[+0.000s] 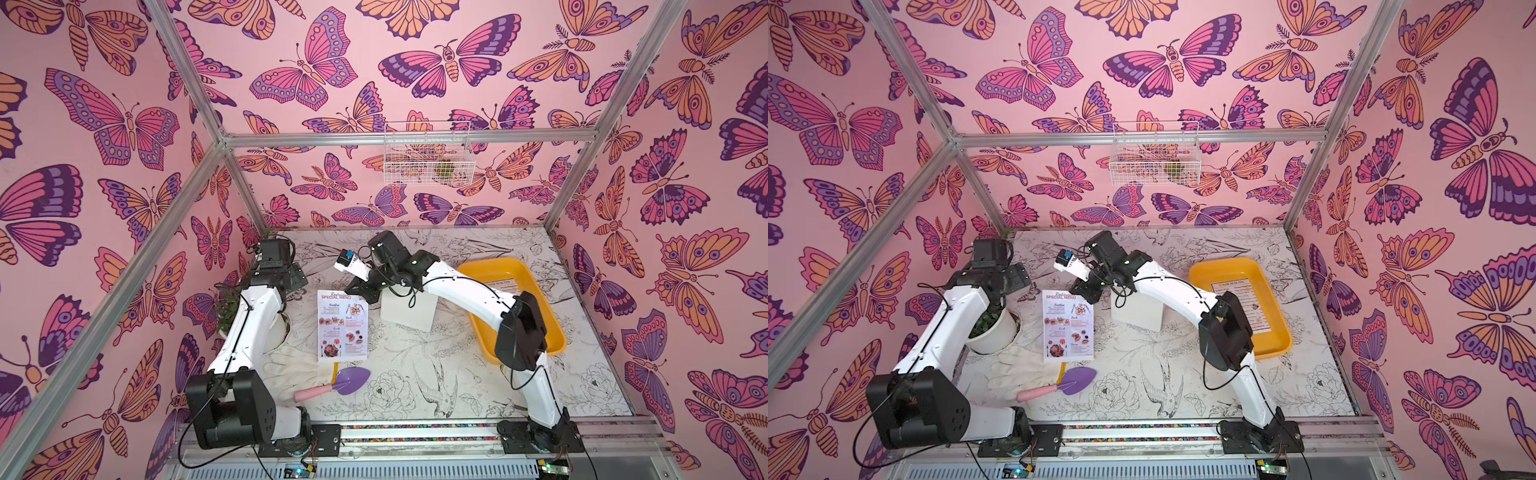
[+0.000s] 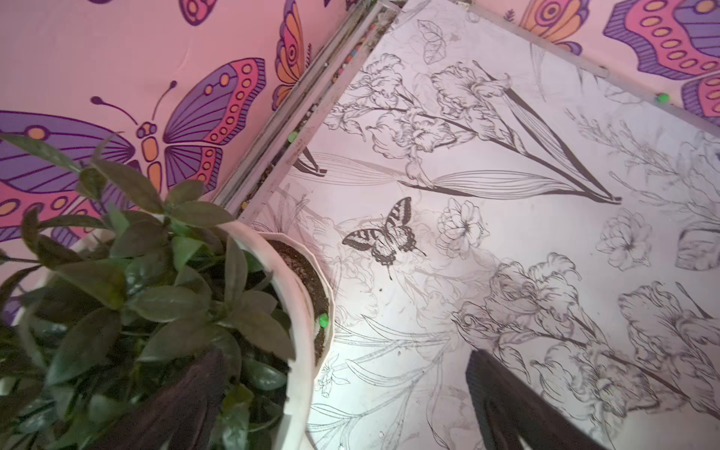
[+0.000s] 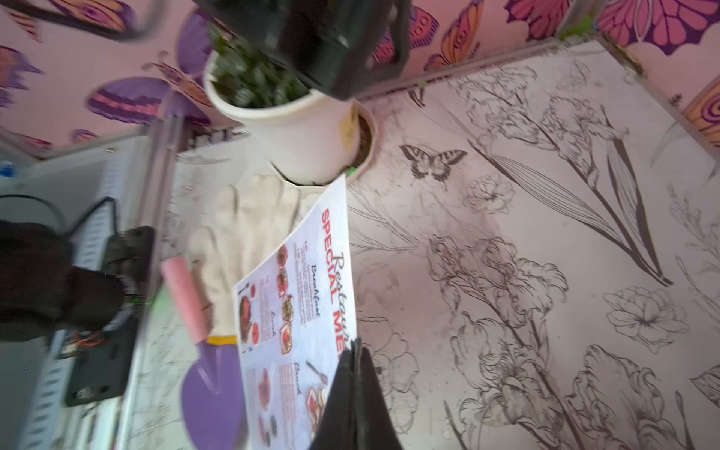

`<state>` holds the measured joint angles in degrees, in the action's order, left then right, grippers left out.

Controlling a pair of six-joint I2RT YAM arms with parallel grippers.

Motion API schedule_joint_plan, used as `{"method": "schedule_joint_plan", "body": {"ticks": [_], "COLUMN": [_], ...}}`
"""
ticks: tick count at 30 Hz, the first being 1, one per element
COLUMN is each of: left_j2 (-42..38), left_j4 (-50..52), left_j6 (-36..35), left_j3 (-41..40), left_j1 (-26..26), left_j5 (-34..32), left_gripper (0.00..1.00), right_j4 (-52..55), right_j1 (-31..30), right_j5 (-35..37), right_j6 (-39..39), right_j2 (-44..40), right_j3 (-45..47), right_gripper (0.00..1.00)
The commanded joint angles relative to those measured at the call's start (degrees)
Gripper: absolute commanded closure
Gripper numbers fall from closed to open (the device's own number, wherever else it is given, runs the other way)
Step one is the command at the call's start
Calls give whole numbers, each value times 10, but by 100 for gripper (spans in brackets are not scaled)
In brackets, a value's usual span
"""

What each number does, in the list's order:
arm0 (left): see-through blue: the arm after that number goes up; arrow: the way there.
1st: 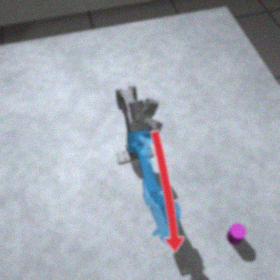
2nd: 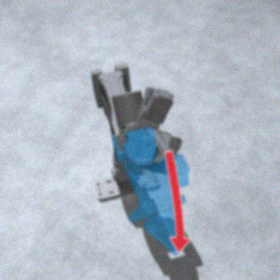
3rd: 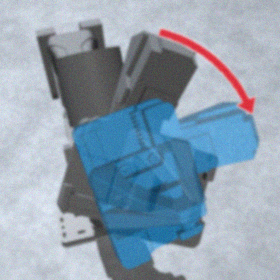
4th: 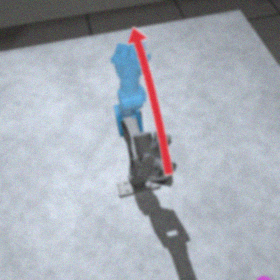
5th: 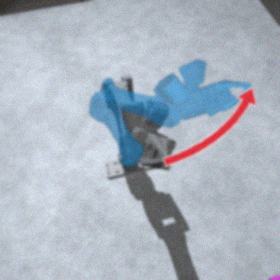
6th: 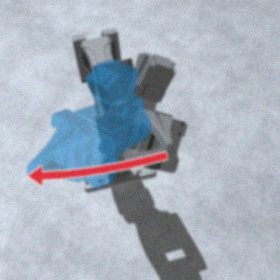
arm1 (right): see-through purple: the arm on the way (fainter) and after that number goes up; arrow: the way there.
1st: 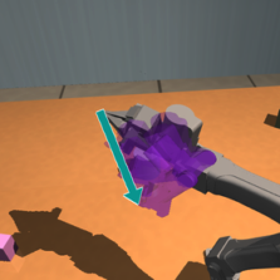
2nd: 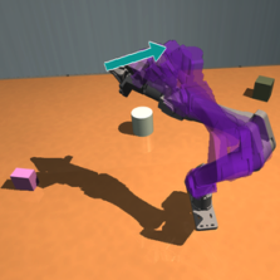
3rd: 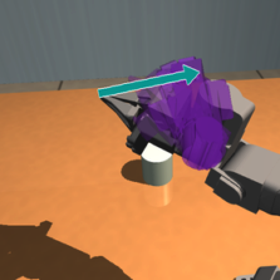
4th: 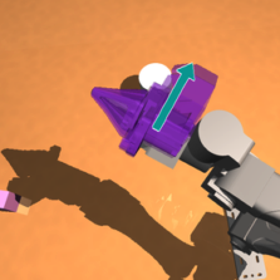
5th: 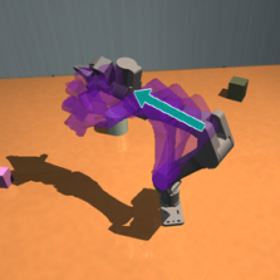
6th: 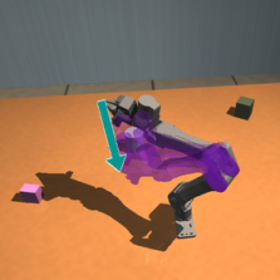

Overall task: Replace the menus in the menu holders
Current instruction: Place the menu at the center of the board.

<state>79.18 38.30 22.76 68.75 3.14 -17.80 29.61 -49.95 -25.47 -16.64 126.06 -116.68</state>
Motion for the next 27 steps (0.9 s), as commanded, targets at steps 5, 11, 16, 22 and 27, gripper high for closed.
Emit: {"method": "schedule_joint_plan", "body": {"ticks": [5,11,16,22,27], "left_j2": [-27,-26,-29,-51,-106], "left_j4": [27,29,37,87,136], "left_j6": [-7,-8,-21,-45,-36], "left_j3": [1,4,4,9,-33], "left_j1": [-37,-36,-55,-134,-213], "left_j5": [21,14,14,23,55], "left_gripper": [1,1,2,2,2], "right_j4": [-43,-118,-138,-55,10], "right_j1": [-9,-11,-10,-10,18], "right_j5": [149,204,223,198,207], "right_j6": [-107,-98,-67,-22,71], "right_j2": [67,90,55,-93,-252], "right_j3": [-40,-46,-41,1,127], "right_gripper": [92,81,59,41,30]}}
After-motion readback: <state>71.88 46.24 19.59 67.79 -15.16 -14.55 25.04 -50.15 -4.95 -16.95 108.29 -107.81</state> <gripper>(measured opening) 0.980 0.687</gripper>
